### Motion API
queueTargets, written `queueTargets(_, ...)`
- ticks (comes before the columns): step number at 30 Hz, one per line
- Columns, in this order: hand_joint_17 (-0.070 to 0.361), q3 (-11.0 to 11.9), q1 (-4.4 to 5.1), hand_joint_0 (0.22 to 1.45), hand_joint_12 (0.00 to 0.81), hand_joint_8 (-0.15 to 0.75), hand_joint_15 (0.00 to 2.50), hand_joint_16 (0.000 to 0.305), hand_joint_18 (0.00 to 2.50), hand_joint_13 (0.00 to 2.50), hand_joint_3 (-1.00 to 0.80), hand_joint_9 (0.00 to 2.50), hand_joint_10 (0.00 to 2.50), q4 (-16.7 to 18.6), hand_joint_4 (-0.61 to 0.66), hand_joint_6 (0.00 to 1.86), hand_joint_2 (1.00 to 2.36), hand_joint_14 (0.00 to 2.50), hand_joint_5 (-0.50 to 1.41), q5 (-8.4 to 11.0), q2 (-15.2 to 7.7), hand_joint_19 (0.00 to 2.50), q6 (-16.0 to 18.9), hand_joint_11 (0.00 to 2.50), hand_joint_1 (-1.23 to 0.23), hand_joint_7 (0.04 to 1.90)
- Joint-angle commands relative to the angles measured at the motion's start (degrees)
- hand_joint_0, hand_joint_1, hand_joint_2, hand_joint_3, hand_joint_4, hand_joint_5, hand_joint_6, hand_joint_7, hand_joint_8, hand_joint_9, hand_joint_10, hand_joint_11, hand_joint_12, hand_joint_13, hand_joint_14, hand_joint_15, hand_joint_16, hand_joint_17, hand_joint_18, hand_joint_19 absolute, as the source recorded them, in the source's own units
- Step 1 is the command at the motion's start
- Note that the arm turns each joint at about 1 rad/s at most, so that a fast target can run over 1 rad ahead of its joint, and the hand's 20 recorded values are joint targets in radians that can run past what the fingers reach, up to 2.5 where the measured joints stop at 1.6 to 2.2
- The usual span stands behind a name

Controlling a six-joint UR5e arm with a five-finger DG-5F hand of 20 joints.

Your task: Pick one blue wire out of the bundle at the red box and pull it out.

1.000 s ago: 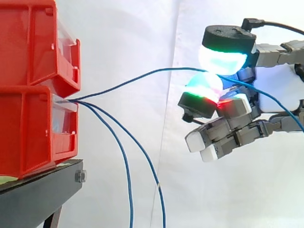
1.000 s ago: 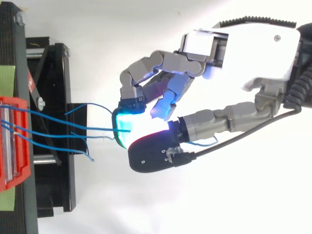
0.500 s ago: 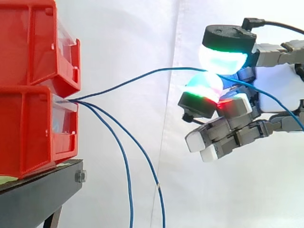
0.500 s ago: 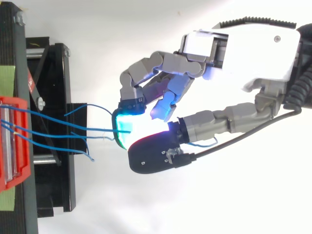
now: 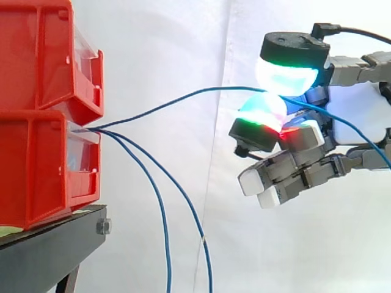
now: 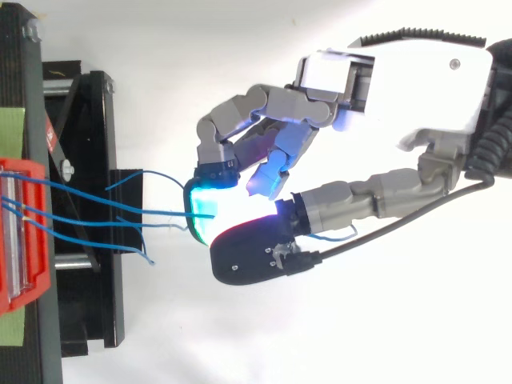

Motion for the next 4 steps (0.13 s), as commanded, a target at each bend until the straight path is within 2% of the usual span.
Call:
queueTargets(1,0.115,0.0,0.00,0.61,0.361,0.246,0.39,0.051,0.44,0.65,-0.09,1.07,0.02,0.0,0.04,0.82,1.02,0.02,-0.07,0.00,0.0,0.36,0.0,0.92,-0.75,1.14)
queueTargets(4,0.115,0.0,0.00,0.61,0.360,0.246,0.40,0.051,0.44,0.65,-0.09,1.07,0.02,0.0,0.04,0.82,1.02,0.01,-0.07,0.00,-0.1,0.36,0.0,0.93,-0.75,1.14)
